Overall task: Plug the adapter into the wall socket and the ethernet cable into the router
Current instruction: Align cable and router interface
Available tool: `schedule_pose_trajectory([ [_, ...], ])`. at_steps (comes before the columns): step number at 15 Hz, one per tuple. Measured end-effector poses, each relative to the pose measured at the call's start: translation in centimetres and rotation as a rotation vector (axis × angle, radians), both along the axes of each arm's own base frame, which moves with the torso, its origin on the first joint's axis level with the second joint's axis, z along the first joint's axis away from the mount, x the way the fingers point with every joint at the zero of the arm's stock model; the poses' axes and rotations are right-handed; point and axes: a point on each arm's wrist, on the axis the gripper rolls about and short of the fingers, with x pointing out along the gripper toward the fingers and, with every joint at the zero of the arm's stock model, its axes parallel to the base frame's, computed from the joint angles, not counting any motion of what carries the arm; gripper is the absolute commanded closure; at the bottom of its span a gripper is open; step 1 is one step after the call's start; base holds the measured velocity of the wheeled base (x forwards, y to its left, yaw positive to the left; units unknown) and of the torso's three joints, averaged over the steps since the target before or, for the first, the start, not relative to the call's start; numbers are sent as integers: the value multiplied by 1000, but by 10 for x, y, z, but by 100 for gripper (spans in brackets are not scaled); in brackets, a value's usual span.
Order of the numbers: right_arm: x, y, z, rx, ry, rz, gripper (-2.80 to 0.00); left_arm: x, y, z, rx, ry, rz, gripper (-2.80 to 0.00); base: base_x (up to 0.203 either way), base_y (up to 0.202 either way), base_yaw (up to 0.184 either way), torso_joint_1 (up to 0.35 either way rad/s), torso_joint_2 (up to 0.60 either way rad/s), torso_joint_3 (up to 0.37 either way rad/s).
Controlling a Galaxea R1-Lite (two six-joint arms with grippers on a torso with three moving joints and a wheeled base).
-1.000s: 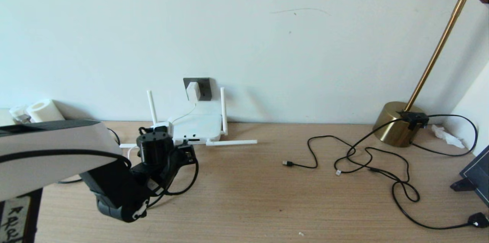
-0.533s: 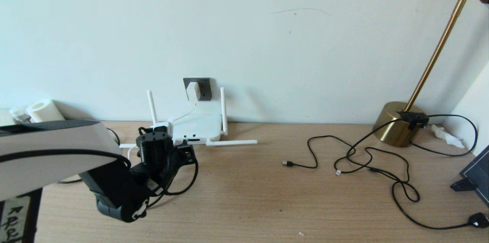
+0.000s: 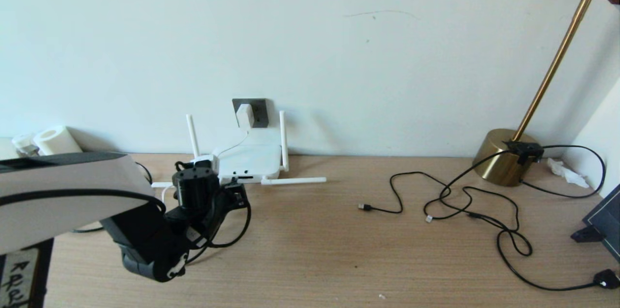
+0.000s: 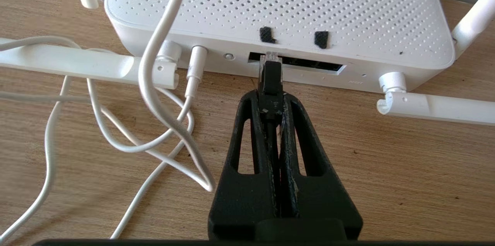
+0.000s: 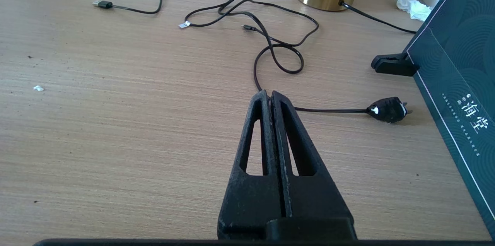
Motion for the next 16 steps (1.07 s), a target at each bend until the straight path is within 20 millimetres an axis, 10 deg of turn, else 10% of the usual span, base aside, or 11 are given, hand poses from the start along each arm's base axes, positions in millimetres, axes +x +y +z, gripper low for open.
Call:
schedule_pose_trajectory([
  [16, 0, 0, 0, 0, 0, 0, 0, 1, 3, -3, 1, 10, 6, 0, 0, 0, 0, 0, 0, 0],
])
